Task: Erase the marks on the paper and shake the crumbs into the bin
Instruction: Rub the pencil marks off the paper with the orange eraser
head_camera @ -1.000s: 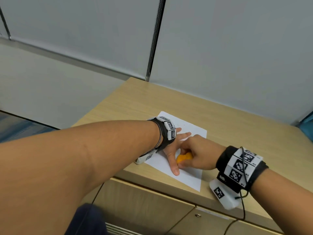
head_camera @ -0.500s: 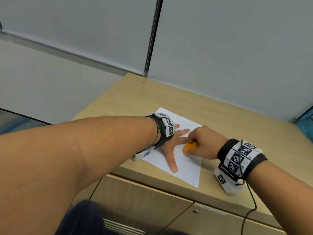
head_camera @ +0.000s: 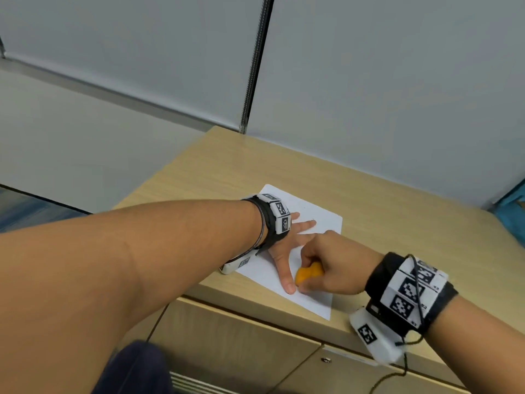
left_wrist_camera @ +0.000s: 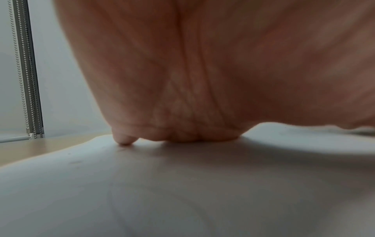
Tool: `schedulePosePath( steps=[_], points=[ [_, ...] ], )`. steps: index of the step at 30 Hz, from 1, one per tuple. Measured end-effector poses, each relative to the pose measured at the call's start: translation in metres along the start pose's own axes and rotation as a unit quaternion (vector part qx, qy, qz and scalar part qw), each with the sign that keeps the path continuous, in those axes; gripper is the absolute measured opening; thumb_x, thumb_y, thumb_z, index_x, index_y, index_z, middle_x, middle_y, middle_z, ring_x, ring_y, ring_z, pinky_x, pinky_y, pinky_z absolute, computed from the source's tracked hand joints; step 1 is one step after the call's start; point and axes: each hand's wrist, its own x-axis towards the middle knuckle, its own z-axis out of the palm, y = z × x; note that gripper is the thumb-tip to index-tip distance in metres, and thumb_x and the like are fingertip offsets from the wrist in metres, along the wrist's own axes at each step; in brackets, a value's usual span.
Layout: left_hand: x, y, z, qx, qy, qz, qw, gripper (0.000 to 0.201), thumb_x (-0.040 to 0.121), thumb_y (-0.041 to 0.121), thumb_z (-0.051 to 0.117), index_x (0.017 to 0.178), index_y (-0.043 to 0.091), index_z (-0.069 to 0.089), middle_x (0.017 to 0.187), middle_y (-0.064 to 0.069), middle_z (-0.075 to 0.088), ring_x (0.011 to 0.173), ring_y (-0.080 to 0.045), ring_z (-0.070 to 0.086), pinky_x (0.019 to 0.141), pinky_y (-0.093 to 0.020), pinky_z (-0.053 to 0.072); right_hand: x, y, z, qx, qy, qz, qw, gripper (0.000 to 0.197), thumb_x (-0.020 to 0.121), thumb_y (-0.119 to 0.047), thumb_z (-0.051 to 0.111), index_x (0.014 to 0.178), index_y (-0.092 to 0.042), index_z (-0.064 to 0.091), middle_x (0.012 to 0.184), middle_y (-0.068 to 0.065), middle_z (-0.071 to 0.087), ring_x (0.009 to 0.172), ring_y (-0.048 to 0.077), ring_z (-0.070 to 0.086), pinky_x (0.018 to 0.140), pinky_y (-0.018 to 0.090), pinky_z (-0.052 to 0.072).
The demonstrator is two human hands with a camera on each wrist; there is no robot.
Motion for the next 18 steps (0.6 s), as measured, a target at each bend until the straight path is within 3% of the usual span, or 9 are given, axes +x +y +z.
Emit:
schedulePosePath(
  steps=[5,9,10,12,14,16,18],
  points=[
    [-0.003,0.003,-0.001,-0.003,0.003,-0.011,1.0,0.139,0.048,0.092,0.063,0.146,0.049,-0.026,0.157,0.012,-0.036,0.148,-0.029,-0.025,0.111,-0.07,-0.004,0.019,0.023,-0.015,-0.036,0.089,0.104,0.99,0.026,0.081,-0.04,0.074,0.072,-0.019,0.064,0.068,-0.004,0.059,0.067,0.018,0.057,0.055,0.027,0.041],
    [0.002,0.001,0.0,0.004,-0.017,-0.007,1.0,0.142,0.036,0.099,0.056,0.153,0.046,-0.004,0.159,0.012,-0.03,0.144,-0.03,-0.034,0.117,-0.062,-0.007,0.013,-0.007,-0.004,-0.003,0.044,0.008,0.999,0.022,0.081,-0.038,0.078,0.08,-0.019,0.067,0.068,-0.014,0.054,0.063,0.004,0.052,0.056,0.016,0.036],
    [0.002,0.001,0.001,0.001,-0.019,-0.007,1.0,0.145,0.031,0.101,0.054,0.153,0.047,-0.004,0.159,0.011,-0.031,0.143,-0.03,-0.034,0.117,-0.062,-0.007,0.014,-0.006,-0.005,-0.001,0.034,0.01,0.999,0.024,0.081,-0.04,0.079,0.083,-0.018,0.069,0.07,-0.013,0.056,0.065,0.004,0.052,0.058,0.018,0.04],
    [-0.001,0.001,0.0,-0.002,-0.015,-0.009,1.0,0.14,0.04,0.098,0.058,0.15,0.049,-0.016,0.157,0.012,-0.035,0.145,-0.029,-0.03,0.114,-0.067,-0.008,0.019,0.008,-0.015,-0.025,0.046,0.065,0.997,0.028,0.081,-0.043,0.076,0.082,-0.015,0.072,0.072,-0.007,0.062,0.069,0.014,0.057,0.062,0.028,0.047],
    [-0.001,0.002,0.001,-0.005,0.0,-0.007,1.0,0.137,0.048,0.094,0.06,0.147,0.049,-0.024,0.155,0.014,-0.038,0.147,-0.027,-0.028,0.11,-0.069,-0.008,0.024,0.023,-0.019,-0.038,0.081,0.11,0.99,0.03,0.081,-0.041,0.074,0.08,-0.011,0.071,0.07,-0.002,0.061,0.069,0.019,0.057,0.058,0.03,0.044],
    [0.001,0.001,0.001,0.007,-0.002,-0.001,1.0,0.139,0.044,0.098,0.056,0.149,0.047,-0.02,0.157,0.013,-0.035,0.146,-0.027,-0.028,0.113,-0.069,-0.008,0.023,0.017,-0.013,-0.035,0.08,0.089,0.992,0.027,0.081,-0.04,0.074,0.08,-0.013,0.069,0.07,-0.005,0.06,0.068,0.016,0.057,0.056,0.026,0.04],
    [0.003,0.001,0.001,0.0,-0.014,-0.005,1.0,0.141,0.04,0.099,0.056,0.152,0.046,-0.011,0.159,0.011,-0.032,0.145,-0.029,-0.032,0.116,-0.064,-0.006,0.017,0.001,-0.005,-0.013,0.048,0.037,0.998,0.022,0.081,-0.04,0.076,0.08,-0.019,0.068,0.07,-0.012,0.056,0.065,0.005,0.052,0.057,0.022,0.037]
  ],
)
